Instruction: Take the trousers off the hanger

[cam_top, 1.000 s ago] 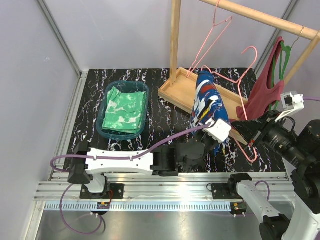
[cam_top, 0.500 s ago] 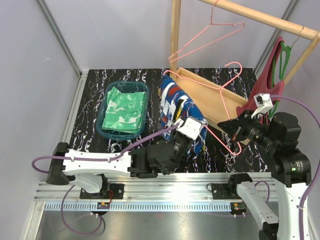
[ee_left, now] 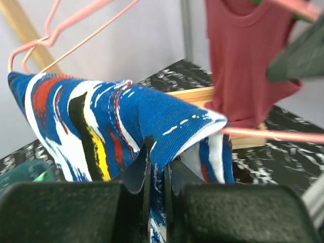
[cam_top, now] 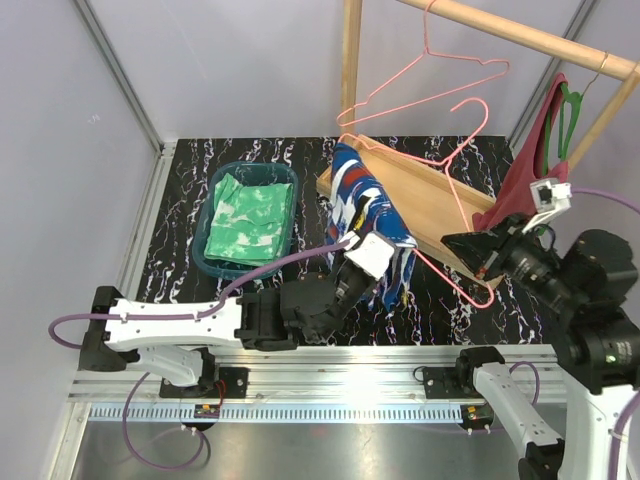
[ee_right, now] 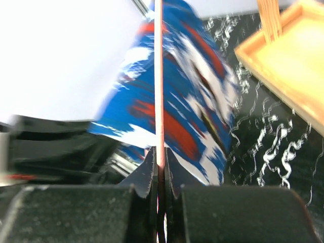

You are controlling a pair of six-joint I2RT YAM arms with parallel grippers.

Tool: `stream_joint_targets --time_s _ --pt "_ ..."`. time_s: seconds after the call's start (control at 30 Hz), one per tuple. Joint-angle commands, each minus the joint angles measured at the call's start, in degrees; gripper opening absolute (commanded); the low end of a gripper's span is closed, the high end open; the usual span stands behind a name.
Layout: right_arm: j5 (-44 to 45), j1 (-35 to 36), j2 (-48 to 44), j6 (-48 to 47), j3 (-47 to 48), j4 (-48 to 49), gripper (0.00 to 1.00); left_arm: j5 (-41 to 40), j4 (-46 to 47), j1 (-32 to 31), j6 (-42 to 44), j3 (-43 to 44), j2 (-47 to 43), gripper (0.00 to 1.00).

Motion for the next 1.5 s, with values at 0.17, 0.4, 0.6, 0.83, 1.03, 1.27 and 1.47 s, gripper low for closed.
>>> stream_joint_targets --time_s 0.17,0.4,0.6,0.83,1.03,1.27,1.47 --pt "6.86 -0.53 5.79 0.73 23.38 3.9 0.0 15.57 6.37 -0.63 -6.6 -7.25 -5.47 0.0" --pt "2.47 -0.7 7.03 2.05 28.95 3.28 0.0 20.07 1.98 -0.63 -6.34 -4.27 -1.35 0.14" --pt "1.58 -0.79 7.2 1.7 30.97 2.23 0.0 20.69 0.66 -0.54 -4.76 0.91 3.22 0.31" --pt "1.32 -0.7 7.2 2.05 32.11 1.96 0.0 12.8 2.05 -0.54 -3.36 5.83 7.96 0.25" --pt "2.02 -0.79 7.73 2.05 32.99 1.61 0.0 11.45 3.9 -0.63 -3.26 6.81 9.64 0.56" --pt "3.34 -0.88 8.26 2.23 34.66 0.91 0.0 9.89 4.17 -0.63 -3.18 6.28 10.78 0.52" --pt "2.9 -0.97 8.43 3.1 35.98 1.08 0.0 3.56 7.41 -0.63 -0.28 5.05 11.49 0.56"
